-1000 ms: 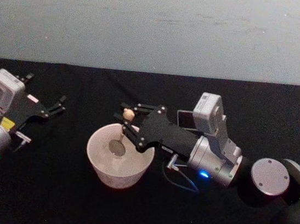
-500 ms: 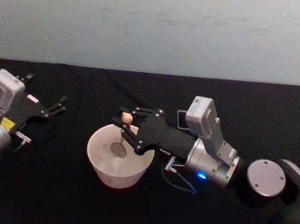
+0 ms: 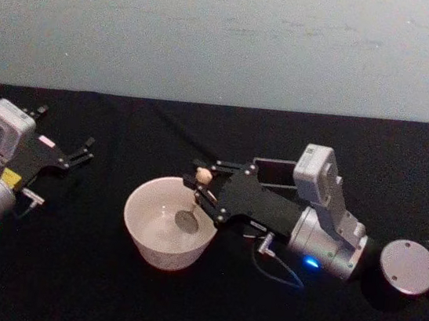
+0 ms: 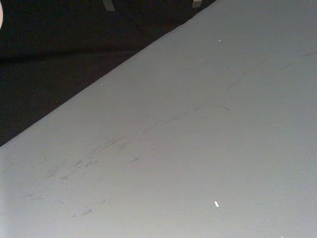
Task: Pick up the stirring spoon with one hand, stir inside the cup, then place it back in its original position.
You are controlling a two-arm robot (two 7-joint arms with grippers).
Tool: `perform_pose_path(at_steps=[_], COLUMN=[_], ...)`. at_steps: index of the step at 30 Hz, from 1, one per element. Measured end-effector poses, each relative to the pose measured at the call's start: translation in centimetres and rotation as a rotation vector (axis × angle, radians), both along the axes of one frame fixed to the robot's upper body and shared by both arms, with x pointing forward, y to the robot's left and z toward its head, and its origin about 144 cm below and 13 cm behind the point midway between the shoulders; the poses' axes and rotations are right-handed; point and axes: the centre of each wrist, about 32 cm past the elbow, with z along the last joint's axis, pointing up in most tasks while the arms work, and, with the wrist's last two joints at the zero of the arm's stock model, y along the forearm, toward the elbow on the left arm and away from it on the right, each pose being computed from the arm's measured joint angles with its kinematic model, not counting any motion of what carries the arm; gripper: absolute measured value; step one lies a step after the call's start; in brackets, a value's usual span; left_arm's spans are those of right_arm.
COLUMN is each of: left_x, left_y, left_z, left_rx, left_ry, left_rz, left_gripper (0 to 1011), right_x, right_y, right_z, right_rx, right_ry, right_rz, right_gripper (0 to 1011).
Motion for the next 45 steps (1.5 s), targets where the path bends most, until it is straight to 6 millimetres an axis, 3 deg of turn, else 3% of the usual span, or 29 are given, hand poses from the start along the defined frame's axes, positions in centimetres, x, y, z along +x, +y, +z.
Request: perform_pose_path(at_steps=[7,17,28,45], left_x=[0.0,0.0,0.0,0.0], left_y=[0.0,0.0,0.0,0.0], left_z=[0.0,0.0,0.0,0.0], left_rx=[0.000,0.000,0.000,0.000], left_ry=[0.000,0.000,0.000,0.000], left_rz=[0.000,0.000,0.000,0.000], left_gripper=[1001,1001,1001,1001], right_x=[-1.1,-2.0,-0.4,0.8], right_y=[-0.3,1.0,2.9,1.8], right_z=[0.2,0.2,-0.2,-0.1], right_rx=[0.014,0.030,0.041,0.034], right_ry=[0.015,0.032,0.032,0.014], right_rz=[0.023,0.088,0.038,-0.043], right_gripper=[215,215,215,215])
